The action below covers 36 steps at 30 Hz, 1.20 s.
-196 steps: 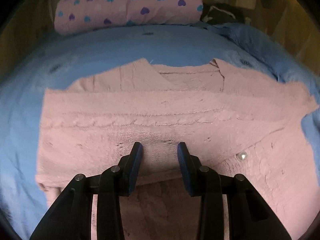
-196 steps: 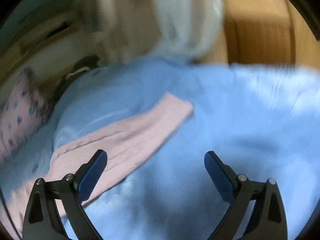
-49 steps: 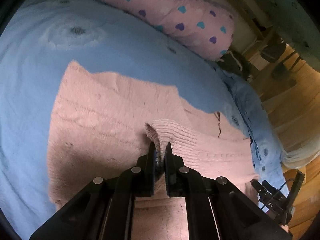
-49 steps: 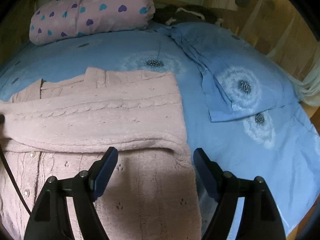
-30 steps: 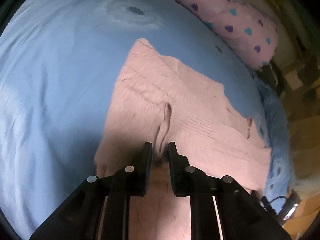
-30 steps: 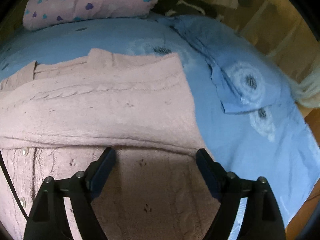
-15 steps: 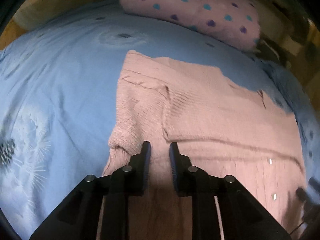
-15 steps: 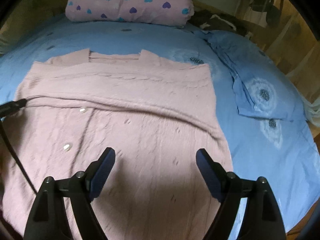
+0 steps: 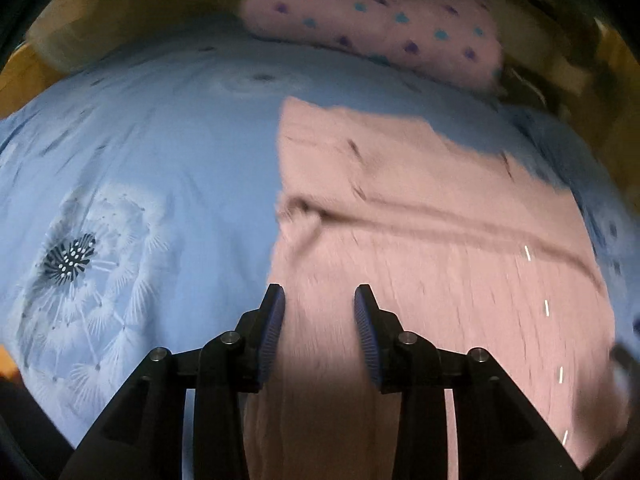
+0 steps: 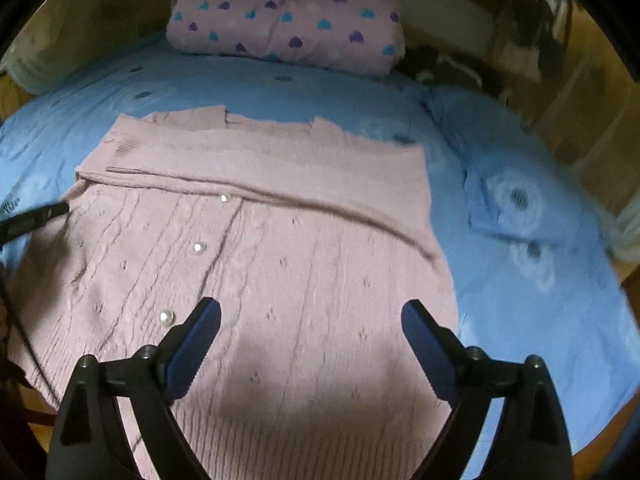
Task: Fold small clothes
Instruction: 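Grasp the cardigan hem edge with the left gripper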
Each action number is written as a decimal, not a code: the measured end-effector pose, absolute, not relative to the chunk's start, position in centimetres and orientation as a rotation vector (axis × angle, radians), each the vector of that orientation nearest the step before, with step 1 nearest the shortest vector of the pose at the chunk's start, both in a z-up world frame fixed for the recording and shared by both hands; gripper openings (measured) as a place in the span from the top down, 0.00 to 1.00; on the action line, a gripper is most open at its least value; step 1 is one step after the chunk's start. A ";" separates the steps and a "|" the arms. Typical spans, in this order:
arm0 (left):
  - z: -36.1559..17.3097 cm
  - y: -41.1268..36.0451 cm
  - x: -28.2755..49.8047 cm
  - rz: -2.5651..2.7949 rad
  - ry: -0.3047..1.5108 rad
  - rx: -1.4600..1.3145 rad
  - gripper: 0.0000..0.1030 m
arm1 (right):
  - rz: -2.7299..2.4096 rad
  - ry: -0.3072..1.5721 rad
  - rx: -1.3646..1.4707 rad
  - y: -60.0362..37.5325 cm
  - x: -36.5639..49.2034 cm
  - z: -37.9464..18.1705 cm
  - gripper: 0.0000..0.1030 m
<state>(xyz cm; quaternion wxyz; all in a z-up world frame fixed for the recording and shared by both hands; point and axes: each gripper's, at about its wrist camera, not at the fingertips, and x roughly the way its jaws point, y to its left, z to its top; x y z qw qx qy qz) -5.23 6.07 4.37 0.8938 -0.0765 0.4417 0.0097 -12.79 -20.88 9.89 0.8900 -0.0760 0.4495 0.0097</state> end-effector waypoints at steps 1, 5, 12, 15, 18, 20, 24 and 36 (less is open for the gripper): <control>4.6 5.6 -5.8 -0.008 0.917 -0.112 0.83 | 0.010 0.943 -0.132 -21.6 -13.2 9.7 0.09; 5.4 3.9 -8.5 -0.072 0.942 0.016 0.83 | 0.005 0.929 -0.061 -24.6 -15.1 8.7 0.08; 6.4 2.0 -13.4 -0.245 0.856 -0.001 0.82 | -0.063 0.968 0.037 -29.1 -16.4 5.8 0.09; 8.0 3.2 -14.3 -0.282 0.804 -0.096 0.79 | -0.137 0.967 0.100 -31.0 -16.4 5.3 0.09; 8.7 6.0 -15.2 -0.276 0.731 -0.219 0.57 | -0.174 1.011 0.239 -33.3 -16.3 4.3 0.09; 7.7 8.2 -15.2 -0.229 0.715 -0.274 0.56 | -0.168 0.980 0.286 -33.9 -16.7 4.5 0.09; 5.1 11.7 -13.4 -0.140 0.794 -0.441 0.56 | -0.208 0.919 0.278 -33.8 -17.8 4.4 0.12; 3.0 9.7 -15.4 -0.196 0.887 -0.527 0.56 | -0.035 0.885 0.305 -32.2 -22.1 4.9 0.49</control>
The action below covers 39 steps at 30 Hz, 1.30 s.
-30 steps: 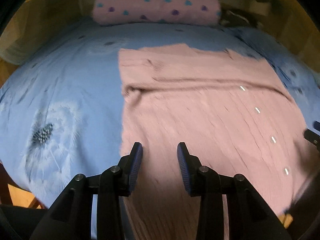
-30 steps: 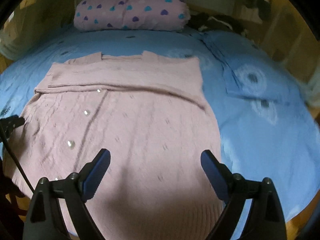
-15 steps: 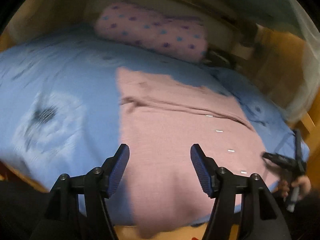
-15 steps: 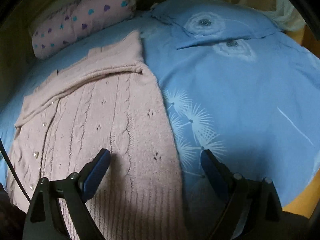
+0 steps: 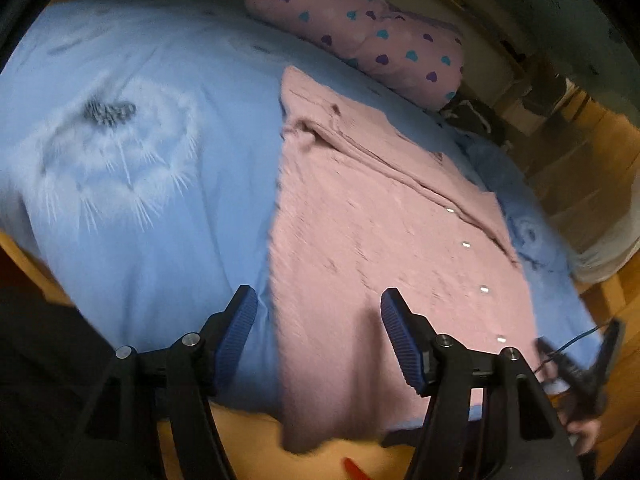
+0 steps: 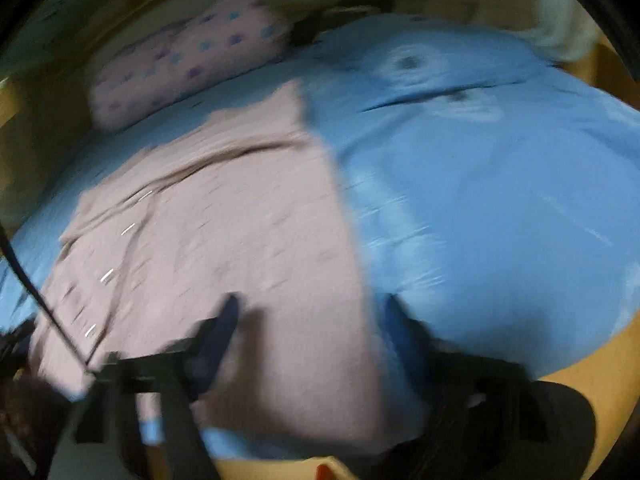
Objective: Fold small clothes
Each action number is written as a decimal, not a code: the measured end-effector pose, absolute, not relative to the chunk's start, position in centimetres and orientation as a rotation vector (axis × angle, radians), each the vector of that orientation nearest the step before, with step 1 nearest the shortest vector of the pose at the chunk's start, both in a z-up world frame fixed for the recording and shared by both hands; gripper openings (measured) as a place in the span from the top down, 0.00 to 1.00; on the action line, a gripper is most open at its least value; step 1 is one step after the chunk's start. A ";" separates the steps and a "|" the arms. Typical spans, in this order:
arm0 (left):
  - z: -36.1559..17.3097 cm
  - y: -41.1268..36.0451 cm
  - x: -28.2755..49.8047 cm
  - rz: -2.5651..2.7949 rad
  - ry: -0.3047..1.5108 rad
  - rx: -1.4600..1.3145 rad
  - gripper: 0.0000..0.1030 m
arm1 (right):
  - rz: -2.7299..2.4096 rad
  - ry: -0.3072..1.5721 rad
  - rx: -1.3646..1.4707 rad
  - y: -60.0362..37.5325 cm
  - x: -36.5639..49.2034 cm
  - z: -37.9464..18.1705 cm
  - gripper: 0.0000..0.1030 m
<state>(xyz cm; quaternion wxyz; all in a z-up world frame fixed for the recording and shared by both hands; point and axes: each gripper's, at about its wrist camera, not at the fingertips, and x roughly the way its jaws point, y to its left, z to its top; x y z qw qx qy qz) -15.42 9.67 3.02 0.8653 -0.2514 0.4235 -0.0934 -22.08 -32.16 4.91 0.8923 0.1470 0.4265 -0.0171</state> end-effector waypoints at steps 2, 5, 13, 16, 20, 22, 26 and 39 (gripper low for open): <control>2.8 9.5 -15.8 -0.233 0.909 -0.587 0.62 | 0.001 0.861 0.304 -31.3 -22.4 4.6 0.55; 1.6 10.5 -16.1 -0.247 0.960 -0.755 1.00 | 0.005 0.839 0.371 -32.4 -22.5 4.2 0.78; -0.8 13.8 -16.7 -0.331 0.978 -1.019 1.00 | 0.142 0.743 0.694 -36.4 -24.4 3.4 0.86; -0.1 13.5 -17.6 -0.343 0.981 -0.935 1.00 | 0.122 0.750 0.702 -36.6 -25.4 3.1 0.87; 1.2 13.8 -19.4 -0.350 1.001 -0.807 1.00 | 0.103 0.735 0.625 -35.9 -26.4 4.0 0.88; 1.6 14.0 -20.7 -0.356 1.012 -0.763 1.00 | 0.112 0.717 0.604 -35.6 -27.1 4.7 0.88; 2.3 14.6 -23.0 -0.340 1.032 -0.705 1.00 | 0.126 0.698 0.585 -35.1 -28.9 6.0 0.88; 8.2 15.1 -28.4 -0.347 0.931 -0.519 1.00 | 0.198 0.669 0.404 -33.7 -34.6 10.0 0.88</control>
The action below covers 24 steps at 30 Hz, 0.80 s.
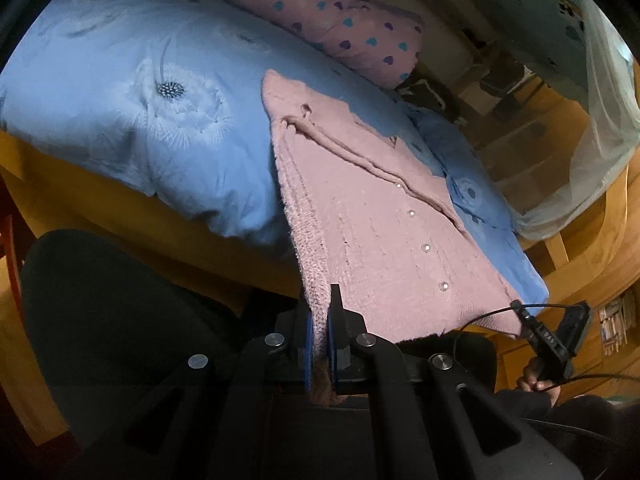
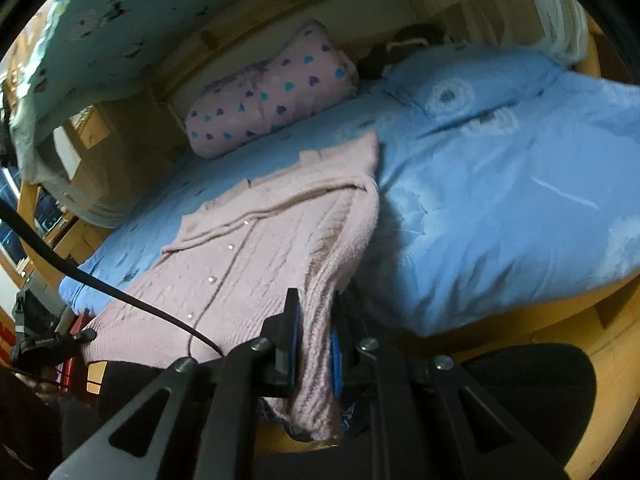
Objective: Fold small clothes
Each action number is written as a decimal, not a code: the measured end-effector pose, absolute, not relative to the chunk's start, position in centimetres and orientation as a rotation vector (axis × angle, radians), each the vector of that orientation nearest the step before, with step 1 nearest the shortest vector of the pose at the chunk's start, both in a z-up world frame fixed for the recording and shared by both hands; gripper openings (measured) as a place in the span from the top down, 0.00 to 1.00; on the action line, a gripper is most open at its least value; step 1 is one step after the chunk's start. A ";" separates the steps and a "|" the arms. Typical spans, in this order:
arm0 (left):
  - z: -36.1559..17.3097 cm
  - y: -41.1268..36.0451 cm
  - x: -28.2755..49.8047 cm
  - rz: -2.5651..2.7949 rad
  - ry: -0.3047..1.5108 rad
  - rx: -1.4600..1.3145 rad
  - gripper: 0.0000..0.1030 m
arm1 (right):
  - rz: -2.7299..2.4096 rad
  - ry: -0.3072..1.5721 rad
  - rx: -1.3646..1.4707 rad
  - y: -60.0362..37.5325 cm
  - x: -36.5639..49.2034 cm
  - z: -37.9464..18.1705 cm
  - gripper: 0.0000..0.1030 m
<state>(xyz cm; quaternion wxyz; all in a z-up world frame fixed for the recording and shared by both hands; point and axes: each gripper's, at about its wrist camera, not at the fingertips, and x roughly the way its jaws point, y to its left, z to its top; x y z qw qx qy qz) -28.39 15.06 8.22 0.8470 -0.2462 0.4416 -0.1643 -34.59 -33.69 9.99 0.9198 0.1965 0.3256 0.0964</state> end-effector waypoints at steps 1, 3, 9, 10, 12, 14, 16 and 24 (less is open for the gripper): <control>8.5 15.0 -28.8 -0.348 0.921 -0.519 1.00 | 0.204 0.656 0.393 -33.5 -35.2 10.4 0.88; 9.2 15.1 -29.4 -0.355 0.889 -0.514 1.00 | 0.217 0.628 0.377 -33.2 -36.1 11.3 0.88; 10.8 14.9 -30.5 -0.398 0.770 -0.501 1.00 | 0.267 0.525 0.309 -32.1 -38.2 14.2 0.88; 10.8 15.0 -30.4 -0.398 0.761 -0.504 1.00 | 0.270 0.519 0.301 -32.0 -38.2 14.6 0.88; 10.7 15.2 -30.2 -0.396 0.748 -0.512 1.00 | 0.275 0.507 0.285 -31.8 -37.9 15.1 0.88; 10.5 15.5 -29.9 -0.391 0.748 -0.522 1.00 | 0.272 0.501 0.287 -31.7 -37.4 15.6 0.88; 10.3 15.8 -29.6 -0.383 0.754 -0.537 1.00 | 0.272 0.493 0.297 -31.8 -37.2 15.9 0.88; 10.0 17.2 -28.4 -0.387 0.728 -0.588 1.00 | 0.261 0.523 0.366 -32.3 -34.4 15.3 0.88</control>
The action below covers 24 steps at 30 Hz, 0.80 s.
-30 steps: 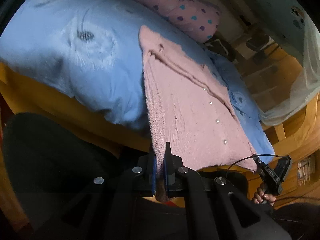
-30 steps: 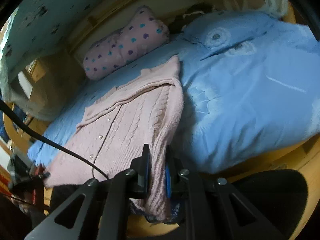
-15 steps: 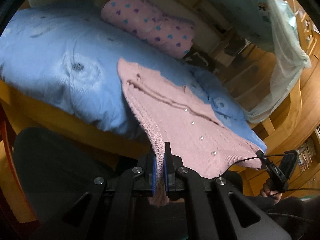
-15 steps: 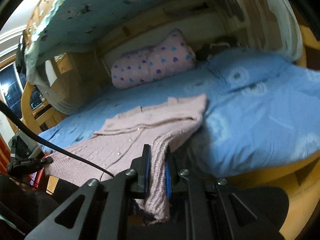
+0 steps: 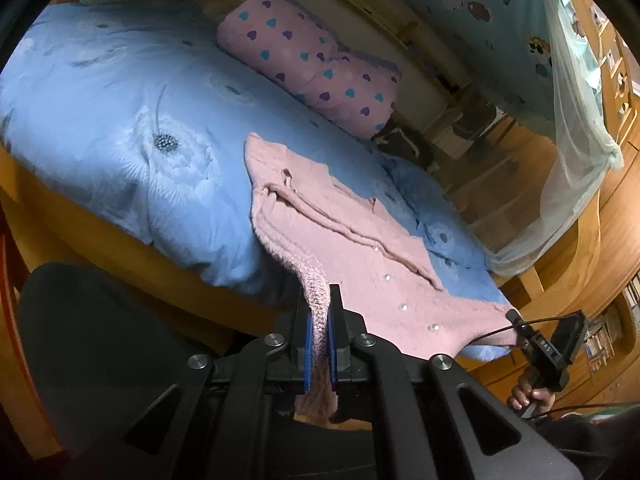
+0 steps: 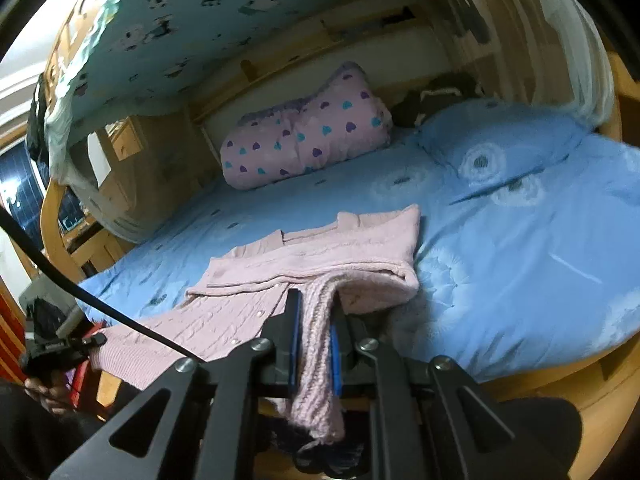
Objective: Fold small clothes
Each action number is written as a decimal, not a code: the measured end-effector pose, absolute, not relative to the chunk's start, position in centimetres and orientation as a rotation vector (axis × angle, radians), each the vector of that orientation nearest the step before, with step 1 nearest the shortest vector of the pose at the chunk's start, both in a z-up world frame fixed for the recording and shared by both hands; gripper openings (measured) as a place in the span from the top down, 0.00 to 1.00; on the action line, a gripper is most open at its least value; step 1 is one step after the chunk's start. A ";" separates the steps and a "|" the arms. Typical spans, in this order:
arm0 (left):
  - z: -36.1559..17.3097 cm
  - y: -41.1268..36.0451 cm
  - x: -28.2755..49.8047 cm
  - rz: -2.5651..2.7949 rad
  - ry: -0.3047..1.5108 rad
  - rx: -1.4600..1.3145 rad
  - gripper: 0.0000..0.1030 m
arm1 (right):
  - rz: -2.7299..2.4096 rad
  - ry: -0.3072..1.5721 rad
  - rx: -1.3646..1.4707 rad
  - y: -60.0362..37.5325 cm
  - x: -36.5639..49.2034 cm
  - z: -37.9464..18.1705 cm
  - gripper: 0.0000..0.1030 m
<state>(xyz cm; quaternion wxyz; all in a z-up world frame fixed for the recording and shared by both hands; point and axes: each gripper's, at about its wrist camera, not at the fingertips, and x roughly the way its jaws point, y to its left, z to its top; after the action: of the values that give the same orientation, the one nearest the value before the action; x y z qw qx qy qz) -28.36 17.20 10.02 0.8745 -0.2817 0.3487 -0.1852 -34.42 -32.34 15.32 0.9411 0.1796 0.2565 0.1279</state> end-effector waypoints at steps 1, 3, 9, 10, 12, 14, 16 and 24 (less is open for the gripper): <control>10.1 17.1 -28.1 -0.392 0.724 -0.586 1.00 | 0.259 0.523 0.371 -32.4 -34.2 15.1 0.88; 10.4 17.0 -27.7 -0.396 0.718 -0.579 1.00 | 0.245 0.515 0.383 -32.6 -33.6 14.8 0.88; 10.8 17.7 -25.8 -0.391 0.713 -0.603 1.00 | 0.220 0.519 0.416 -33.1 -31.8 14.1 0.88; 10.9 17.8 -25.6 -0.386 0.710 -0.606 1.00 | 0.215 0.522 0.417 -33.1 -31.4 14.1 0.88; 11.0 18.2 -25.0 -0.378 0.702 -0.629 1.00 | 0.203 0.521 0.428 -33.4 -30.7 14.2 0.88; 11.1 18.4 -24.6 -0.372 0.697 -0.647 1.00 | 0.197 0.505 0.447 -33.7 -30.1 14.6 0.88; 11.4 18.3 -24.1 -0.360 0.690 -0.635 1.00 | 0.193 0.495 0.453 -34.0 -29.5 14.9 0.88; 12.2 18.0 -22.5 -0.337 0.673 -0.610 1.00 | 0.191 0.498 0.431 -33.8 -26.7 15.6 0.88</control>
<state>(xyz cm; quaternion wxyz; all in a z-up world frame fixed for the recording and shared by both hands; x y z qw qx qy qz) -22.53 18.01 12.25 0.8850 -0.2932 0.3233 -0.1618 -26.66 -33.78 15.64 0.9419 0.2111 0.2439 0.0937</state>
